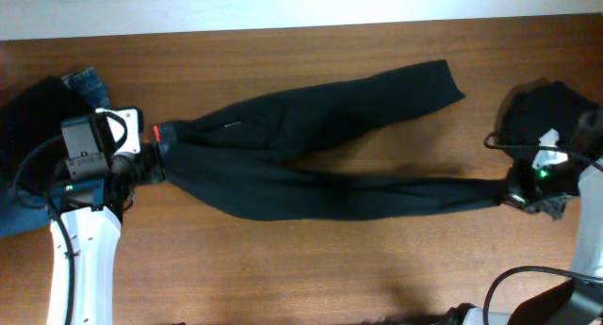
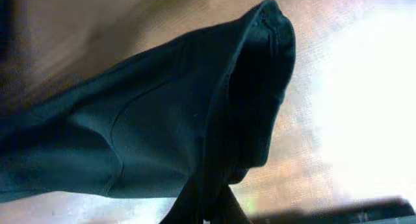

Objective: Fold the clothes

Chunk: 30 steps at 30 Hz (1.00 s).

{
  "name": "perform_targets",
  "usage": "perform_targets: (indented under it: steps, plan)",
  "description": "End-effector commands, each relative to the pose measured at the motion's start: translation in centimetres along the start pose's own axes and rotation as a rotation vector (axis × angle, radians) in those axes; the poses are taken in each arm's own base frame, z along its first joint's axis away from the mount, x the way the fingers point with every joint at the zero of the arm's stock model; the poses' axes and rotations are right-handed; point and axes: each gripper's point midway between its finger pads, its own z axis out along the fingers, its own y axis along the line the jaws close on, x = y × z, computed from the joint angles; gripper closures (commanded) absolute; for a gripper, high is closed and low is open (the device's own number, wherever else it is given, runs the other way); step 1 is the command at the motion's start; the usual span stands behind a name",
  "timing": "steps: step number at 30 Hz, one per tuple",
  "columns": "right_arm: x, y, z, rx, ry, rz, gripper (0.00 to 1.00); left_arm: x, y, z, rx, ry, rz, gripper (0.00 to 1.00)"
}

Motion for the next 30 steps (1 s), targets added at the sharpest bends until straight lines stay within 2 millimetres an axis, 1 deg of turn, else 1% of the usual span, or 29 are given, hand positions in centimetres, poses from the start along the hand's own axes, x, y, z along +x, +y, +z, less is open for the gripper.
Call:
perform_targets:
  steps: [1, 4, 8, 10, 15, 18, 25, 30]
  plan:
    - [-1.5, 1.4, -0.4, -0.014, -0.058, -0.017, 0.96, -0.5, 0.5, 1.2, -0.018, -0.016, -0.009, 1.00]
    - [-2.3, 1.9, -0.1, -0.016, -0.066, -0.031, 0.96, -0.6, 0.6, 2.4, -0.017, -0.009, -0.010, 1.00]
    - [-3.2, 1.9, 0.2, -0.014, -0.042, -0.027, 0.96, 0.0, 0.8, 4.1, -0.015, 0.026, -0.014, 0.99]
    - [-4.0, 1.9, 0.2, -0.013, -0.005, -0.018, 0.96, 0.3, 1.0, 5.3, -0.014, 0.045, -0.016, 1.00]
    - [-6.0, 2.3, -0.8, -0.014, -0.036, -0.029, 0.96, 0.0, 1.0, 5.5, -0.016, 0.032, -0.014, 1.00]
    - [-6.6, 2.4, -1.1, -0.015, -0.046, -0.031, 0.96, -0.3, 1.1, 5.5, -0.018, 0.023, -0.013, 1.00]
    - [-6.5, 2.3, -0.9, -0.014, -0.038, -0.030, 0.96, 0.3, 1.0, 5.4, -0.017, 0.048, -0.016, 1.00]
    - [-6.6, 2.3, -0.9, -0.011, -0.038, -0.030, 0.96, 1.5, 0.9, 5.4, -0.014, 0.096, -0.022, 1.00]
